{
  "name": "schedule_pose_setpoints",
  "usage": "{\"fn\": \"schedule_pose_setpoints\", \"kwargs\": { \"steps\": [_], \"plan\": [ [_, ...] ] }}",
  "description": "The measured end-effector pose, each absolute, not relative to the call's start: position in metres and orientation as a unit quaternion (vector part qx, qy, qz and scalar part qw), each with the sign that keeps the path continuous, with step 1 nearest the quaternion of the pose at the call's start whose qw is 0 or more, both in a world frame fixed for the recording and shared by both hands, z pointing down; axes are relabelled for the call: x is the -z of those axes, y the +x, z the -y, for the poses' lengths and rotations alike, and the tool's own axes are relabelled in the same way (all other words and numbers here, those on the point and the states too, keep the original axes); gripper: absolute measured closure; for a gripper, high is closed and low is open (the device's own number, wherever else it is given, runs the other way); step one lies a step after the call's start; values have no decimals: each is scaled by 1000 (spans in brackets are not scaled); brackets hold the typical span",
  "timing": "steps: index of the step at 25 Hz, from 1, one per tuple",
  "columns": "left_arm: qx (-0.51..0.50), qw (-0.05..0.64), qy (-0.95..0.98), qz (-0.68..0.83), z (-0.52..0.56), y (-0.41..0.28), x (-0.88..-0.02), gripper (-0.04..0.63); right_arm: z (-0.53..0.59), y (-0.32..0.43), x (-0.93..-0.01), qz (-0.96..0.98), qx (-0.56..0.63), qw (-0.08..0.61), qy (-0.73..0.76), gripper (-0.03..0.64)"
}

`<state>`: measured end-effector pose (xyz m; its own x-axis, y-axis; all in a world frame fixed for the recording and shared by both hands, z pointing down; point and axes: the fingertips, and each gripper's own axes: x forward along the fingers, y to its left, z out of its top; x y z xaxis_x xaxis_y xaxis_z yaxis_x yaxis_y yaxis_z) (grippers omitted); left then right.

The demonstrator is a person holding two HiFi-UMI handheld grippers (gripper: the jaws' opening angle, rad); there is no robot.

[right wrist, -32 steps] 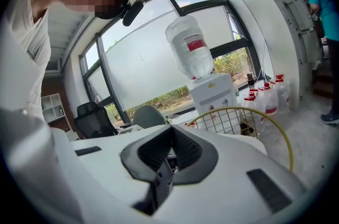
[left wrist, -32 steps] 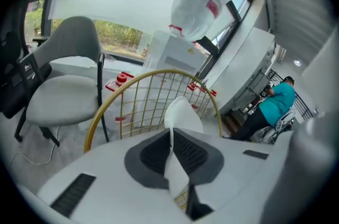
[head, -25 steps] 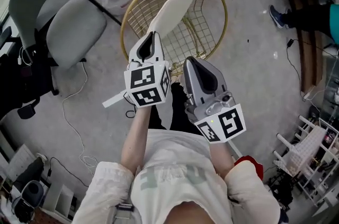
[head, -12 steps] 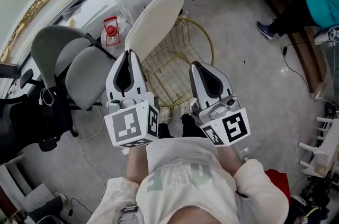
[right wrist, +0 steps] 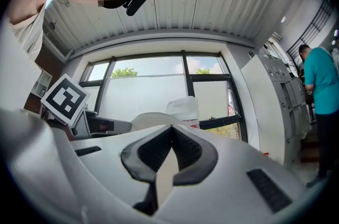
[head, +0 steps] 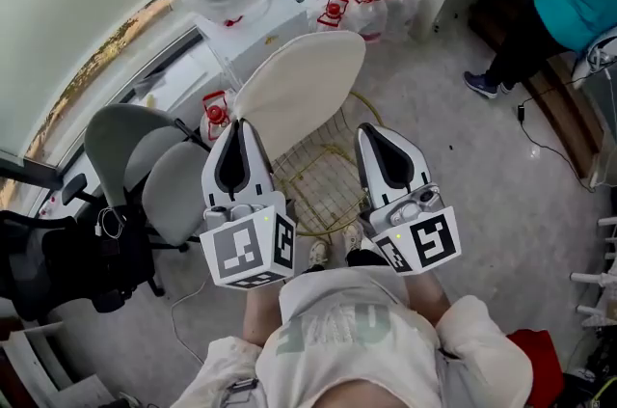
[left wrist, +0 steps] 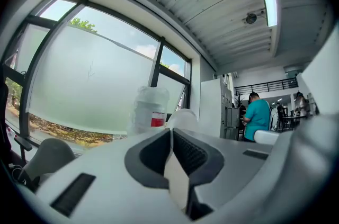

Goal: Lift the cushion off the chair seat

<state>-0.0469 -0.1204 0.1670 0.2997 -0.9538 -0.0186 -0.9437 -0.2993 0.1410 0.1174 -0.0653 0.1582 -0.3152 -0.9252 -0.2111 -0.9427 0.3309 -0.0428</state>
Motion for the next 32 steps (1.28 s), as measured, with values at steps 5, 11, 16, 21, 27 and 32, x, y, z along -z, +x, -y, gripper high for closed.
{"fn": "schedule_pose_setpoints", "kwargs": {
  "steps": [5,11,16,21,27,32],
  "plan": [
    [46,53,810,582,120,-32,-167,568,63,132,-156,-799,-46,99,-591,600],
    [42,53,811,581,120,-25,-168,568,62,144,-160,-789,-48,83,-607,600],
    [39,58,808,585,119,-24,-170,568,60,149,-161,-787,-48,80,-609,600],
    [39,58,805,589,119,-26,-170,568,60,149,-162,-787,-48,78,-610,600],
    [39,56,804,591,117,-26,-169,568,59,150,-165,-789,-46,75,-608,600],
    [41,54,806,589,115,-25,-168,568,57,150,-165,-788,-49,74,-609,600]
  ]
}}
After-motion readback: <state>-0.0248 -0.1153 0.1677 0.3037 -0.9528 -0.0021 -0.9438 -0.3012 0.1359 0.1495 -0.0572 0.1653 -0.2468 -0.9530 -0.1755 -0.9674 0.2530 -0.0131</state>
